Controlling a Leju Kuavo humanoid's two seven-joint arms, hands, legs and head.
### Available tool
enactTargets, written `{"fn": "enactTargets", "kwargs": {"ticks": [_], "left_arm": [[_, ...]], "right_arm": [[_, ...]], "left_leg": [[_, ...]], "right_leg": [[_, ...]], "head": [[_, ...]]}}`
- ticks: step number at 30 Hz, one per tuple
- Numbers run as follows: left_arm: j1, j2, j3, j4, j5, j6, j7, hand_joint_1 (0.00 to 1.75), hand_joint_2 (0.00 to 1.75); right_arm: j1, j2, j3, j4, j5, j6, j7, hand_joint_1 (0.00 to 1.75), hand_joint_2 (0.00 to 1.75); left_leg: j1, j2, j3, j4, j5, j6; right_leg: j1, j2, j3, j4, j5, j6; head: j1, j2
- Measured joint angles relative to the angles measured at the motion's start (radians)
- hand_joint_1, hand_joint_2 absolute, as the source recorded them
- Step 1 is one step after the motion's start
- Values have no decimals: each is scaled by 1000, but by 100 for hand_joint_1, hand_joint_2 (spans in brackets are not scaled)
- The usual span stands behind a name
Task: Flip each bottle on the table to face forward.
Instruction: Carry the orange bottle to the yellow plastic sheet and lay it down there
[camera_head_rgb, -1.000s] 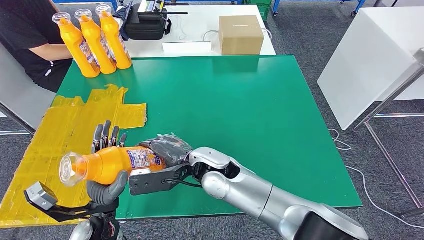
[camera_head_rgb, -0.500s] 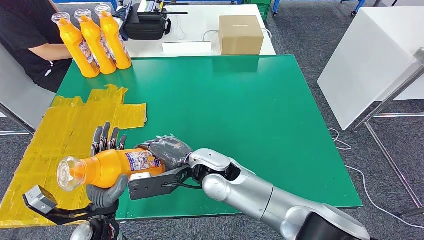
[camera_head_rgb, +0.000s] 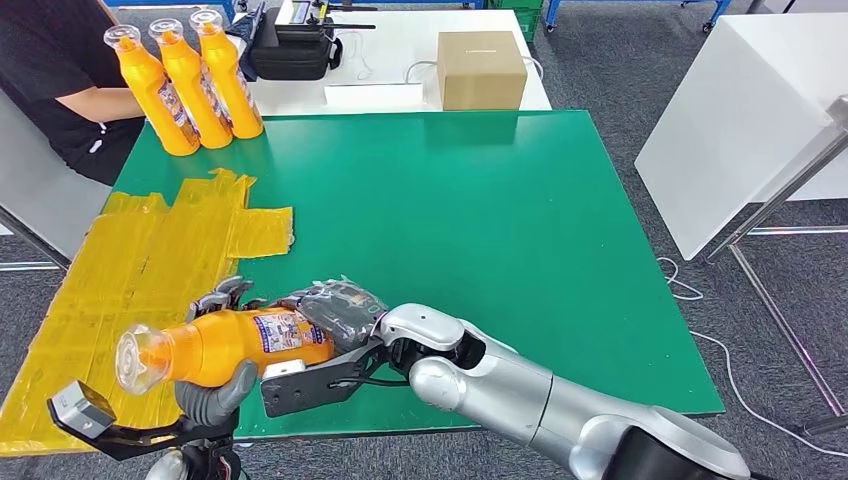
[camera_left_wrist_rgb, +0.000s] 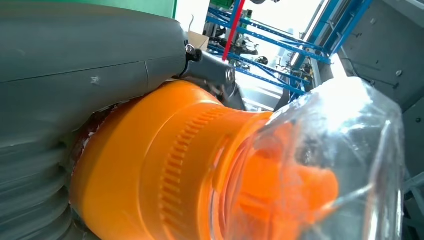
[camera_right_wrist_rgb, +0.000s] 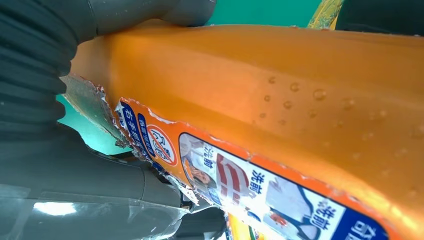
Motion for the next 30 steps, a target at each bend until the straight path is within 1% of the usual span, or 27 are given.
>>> {"fn": "enactTargets", "kwargs": {"ticks": [14,15,18,19,21,23,25,28,30], "left_arm": [[0,0,4,0,1,-9,-6,175,175],[0,0,4,0,2,-9,-6,175,175],[0,-1,5,0,2,-10,-8,175,175],[-1,-1,5,0,2,-10,-9,175,175],[-2,-2,5,0,2,-10,-11,175,175],[-4,-3,6,-1,1,-8,-11,175,175],[-6,-3,9,-1,-10,6,-11,175,175],[-8,-3,22,-3,-69,69,-22,175,175],[-10,2,38,-11,-136,131,-36,175,175]], "right_arm": [[0,-3,4,-5,0,-1,-2,175,175],[0,-4,4,-5,0,-1,-2,169,175],[1,-6,4,-6,4,-7,-2,113,175],[2,-8,3,-8,9,-15,-2,99,175],[6,-12,2,-13,24,-33,-3,50,175],[9,-16,2,-20,37,-45,-4,0,87],[14,-22,0,-28,51,-59,-4,0,0],[43,-41,-21,-54,73,-96,-6,0,0],[71,-69,-57,-87,84,-125,-12,0,0]], "left_leg": [[0,0,0,0,0,0],[0,0,0,0,0,0],[0,0,0,0,0,0],[0,0,0,0,0,0],[0,0,0,0,0,0],[0,0,0,0,0,0],[0,0,0,0,0,0],[0,0,0,0,0,0],[0,-1,0,0,0,0]], "right_leg": [[0,0,0,0,0,0],[0,0,0,0,0,0],[0,0,0,0,0,0],[0,0,0,0,0,0],[0,0,0,0,0,0],[0,0,0,0,0,0],[0,0,0,0,0,0],[0,0,0,0,0,0],[0,0,0,0,0,0]], "head": [[0,0],[0,0],[0,0],[0,0],[0,0],[0,0],[0,0],[0,0],[0,0]]}}
